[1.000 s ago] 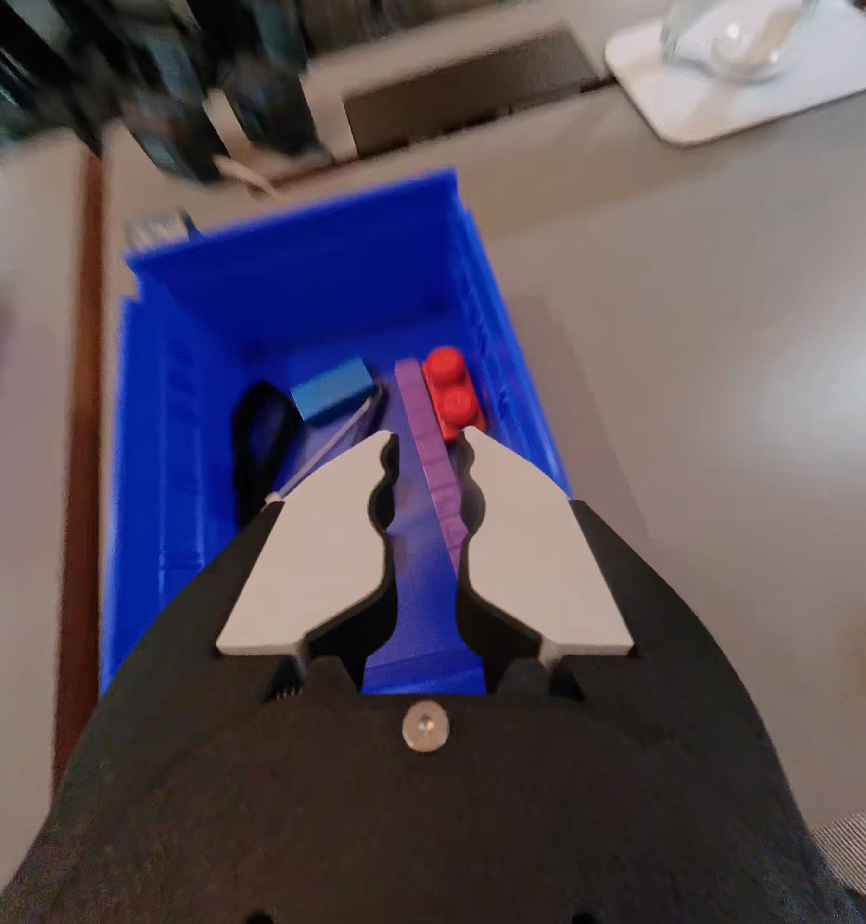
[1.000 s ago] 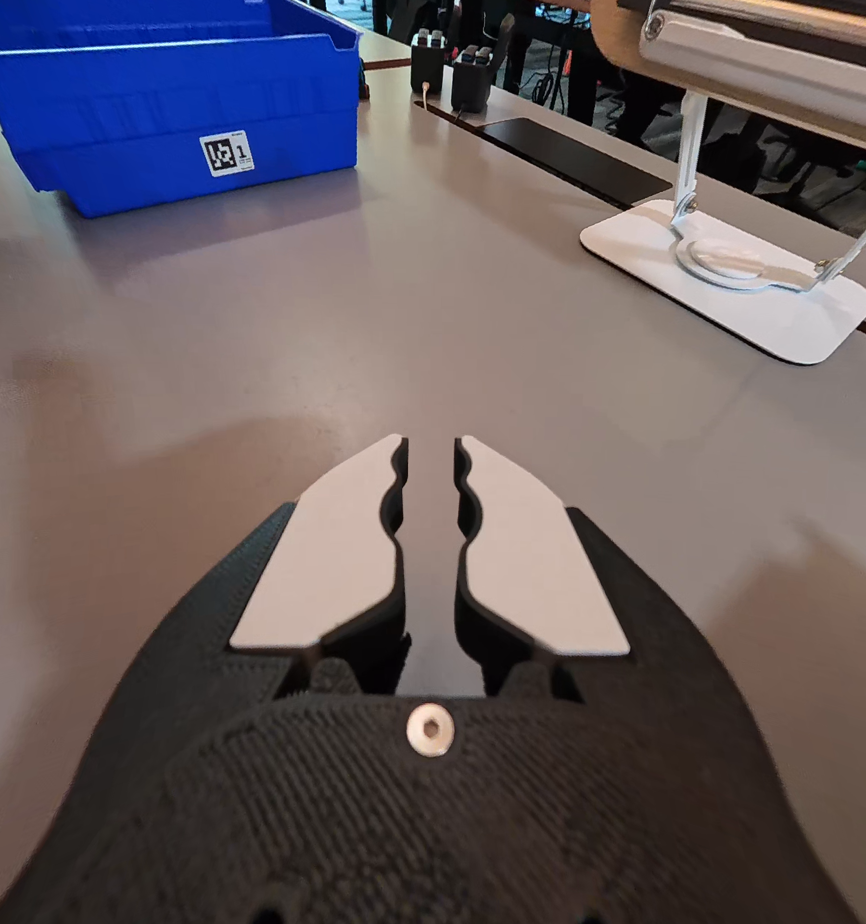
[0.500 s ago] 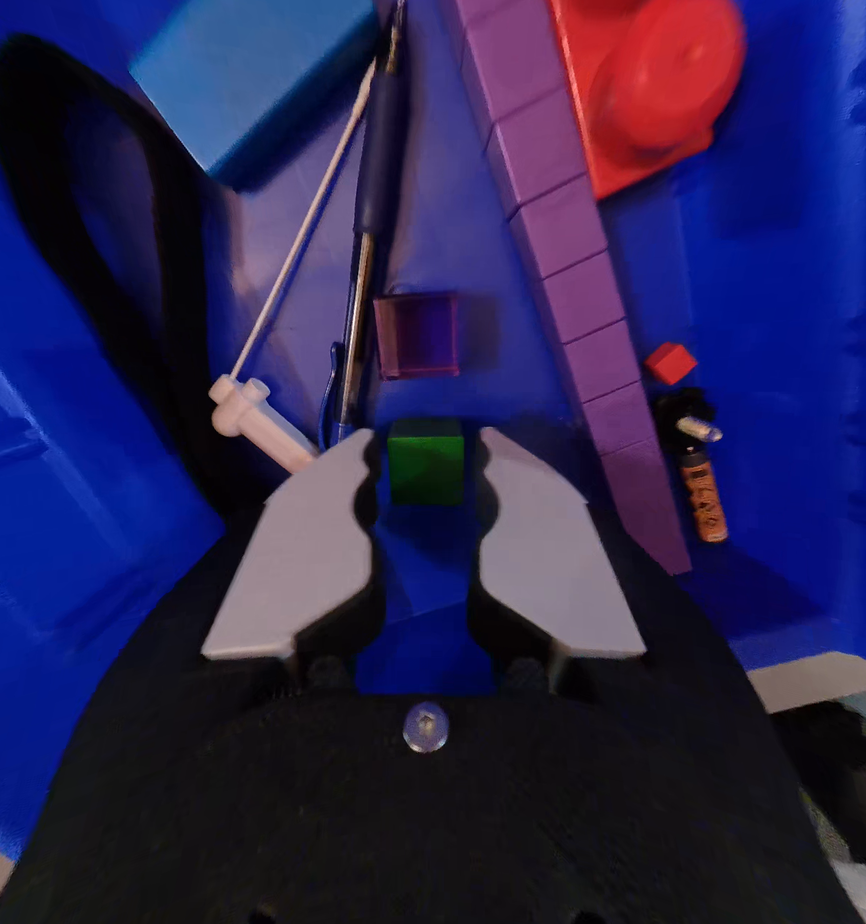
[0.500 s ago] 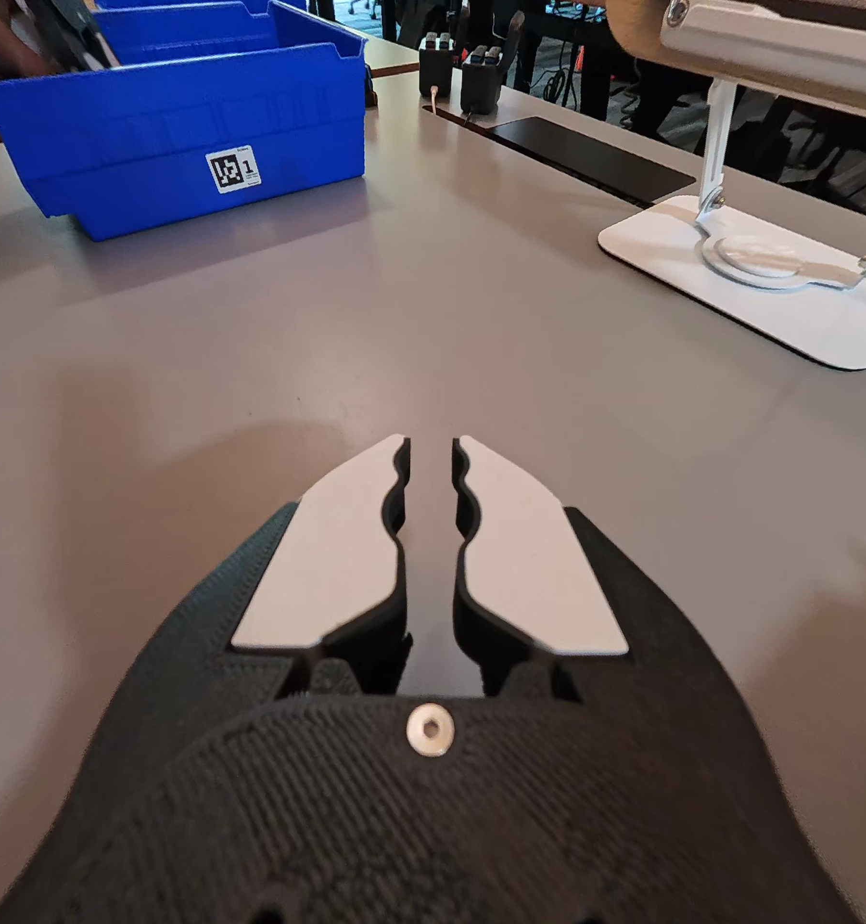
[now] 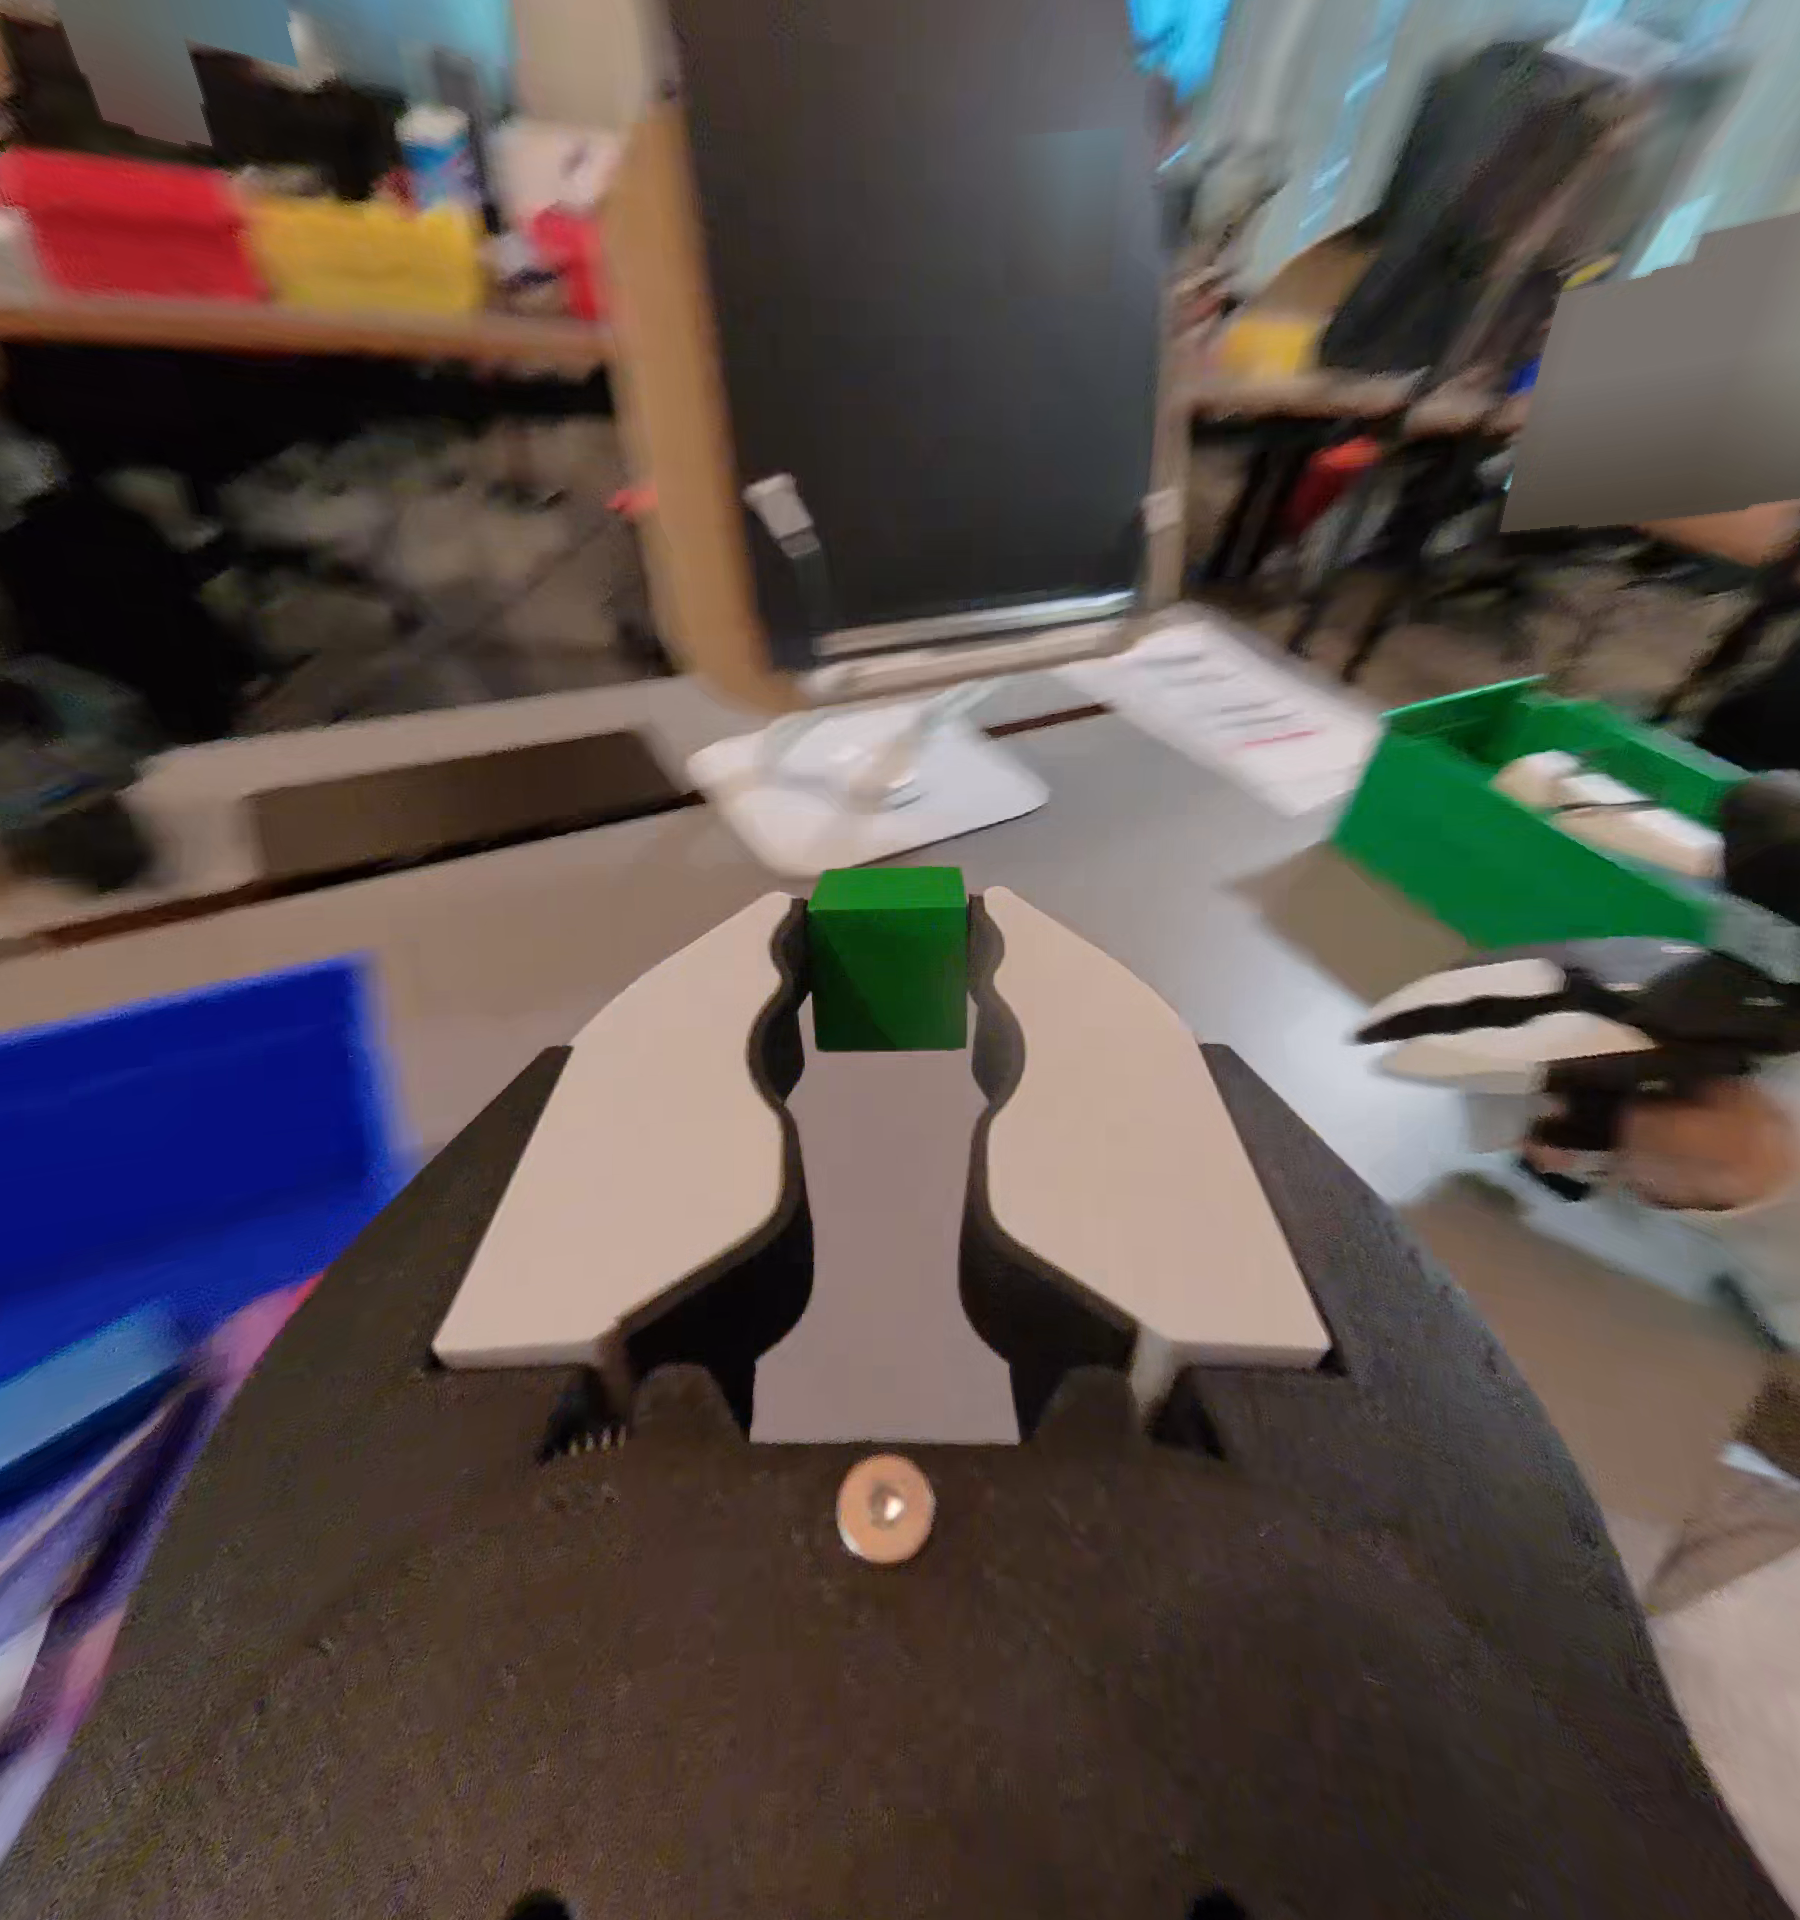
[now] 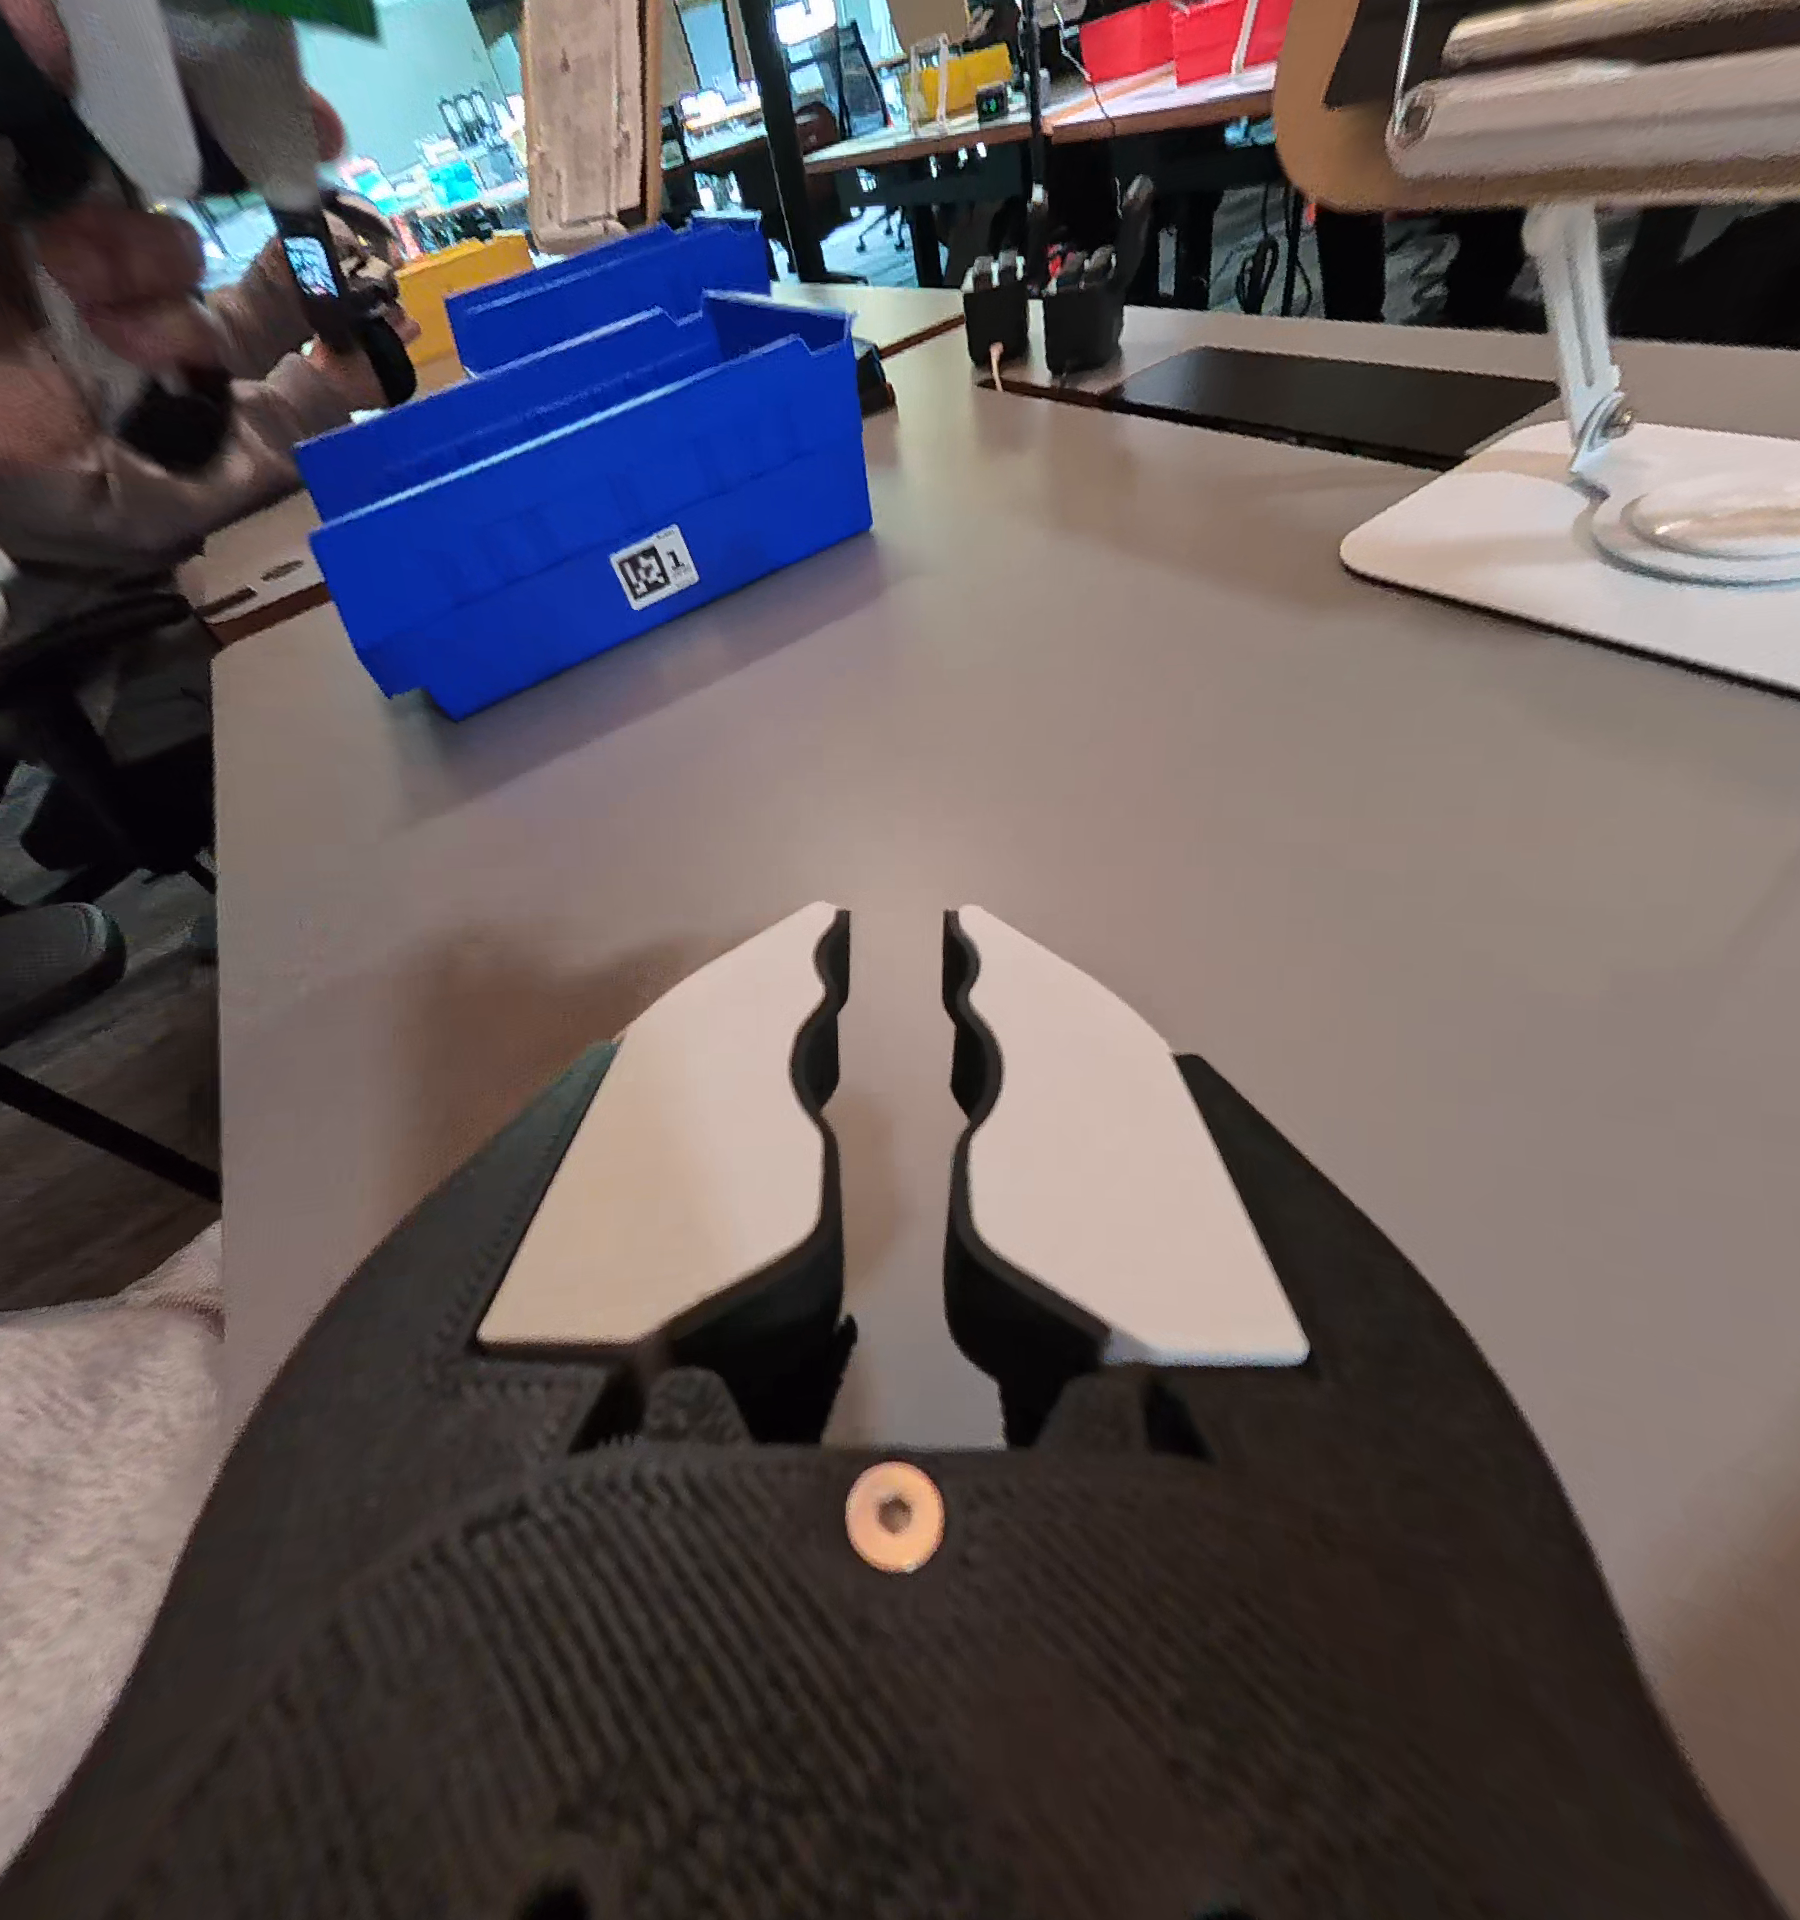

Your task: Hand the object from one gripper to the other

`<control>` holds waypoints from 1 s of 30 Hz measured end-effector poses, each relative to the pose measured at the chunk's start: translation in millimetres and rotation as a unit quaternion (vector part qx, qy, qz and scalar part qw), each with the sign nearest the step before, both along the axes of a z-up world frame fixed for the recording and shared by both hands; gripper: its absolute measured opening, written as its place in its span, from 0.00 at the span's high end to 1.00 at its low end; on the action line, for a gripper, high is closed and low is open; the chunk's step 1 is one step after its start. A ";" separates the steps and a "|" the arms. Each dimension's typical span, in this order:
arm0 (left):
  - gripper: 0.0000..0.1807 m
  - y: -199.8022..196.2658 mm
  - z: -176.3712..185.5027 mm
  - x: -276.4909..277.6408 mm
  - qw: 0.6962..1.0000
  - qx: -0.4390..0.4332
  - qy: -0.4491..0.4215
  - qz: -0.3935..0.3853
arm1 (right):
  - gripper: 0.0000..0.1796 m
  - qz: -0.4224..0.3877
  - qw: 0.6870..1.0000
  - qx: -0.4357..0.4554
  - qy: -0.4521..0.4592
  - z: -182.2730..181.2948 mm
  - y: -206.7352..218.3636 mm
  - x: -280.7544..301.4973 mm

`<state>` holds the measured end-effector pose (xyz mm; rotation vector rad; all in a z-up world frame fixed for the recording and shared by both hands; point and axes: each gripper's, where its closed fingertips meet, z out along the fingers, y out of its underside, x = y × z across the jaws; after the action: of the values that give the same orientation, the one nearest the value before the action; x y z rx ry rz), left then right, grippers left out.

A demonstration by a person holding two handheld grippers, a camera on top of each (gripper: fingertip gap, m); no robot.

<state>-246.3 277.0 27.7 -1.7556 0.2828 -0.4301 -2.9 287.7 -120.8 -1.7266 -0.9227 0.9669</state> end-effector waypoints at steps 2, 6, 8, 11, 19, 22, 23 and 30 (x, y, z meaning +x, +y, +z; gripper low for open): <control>0.84 0.5 -12.1 55.0 0.998 0.029 -0.032 -0.045 | 0.90 0.002 1.000 0.014 0.005 4.6 -0.2 5.2; 0.84 8.8 -76.4 147.3 0.986 -0.005 -0.097 -0.134 | 0.90 -0.003 1.000 0.016 0.013 8.1 2.9 16.2; 0.84 8.9 -97.1 178.0 0.969 -0.033 -0.161 -0.185 | 0.90 -0.002 0.999 0.003 0.039 13.2 2.9 19.4; 0.84 7.4 -109.7 203.3 0.928 -0.059 -0.275 -0.246 | 0.88 0.003 0.997 -0.024 0.073 16.7 2.0 22.6; 0.84 -9.9 -120.3 222.2 0.861 -0.110 -0.374 -0.326 | 0.82 0.019 0.997 -0.019 0.071 16.3 -10.4 16.9; 0.84 -17.1 -116.9 227.1 0.849 -0.124 -0.368 -0.359 | 0.76 0.038 0.998 0.025 0.054 16.4 -22.7 5.6; 0.85 -17.9 -115.0 226.9 0.846 -0.124 -0.371 -0.362 | 0.72 0.043 0.997 0.047 0.052 18.9 -26.6 2.4; 0.84 -22.8 -123.5 237.1 0.778 -0.217 -0.442 -0.390 | 0.62 0.063 0.960 0.273 0.002 31.9 -44.7 -4.1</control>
<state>-9.2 254.2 -95.8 -1.5836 0.2177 -1.9864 -7.0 243.0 -89.0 -1.2082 -1.1790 0.7056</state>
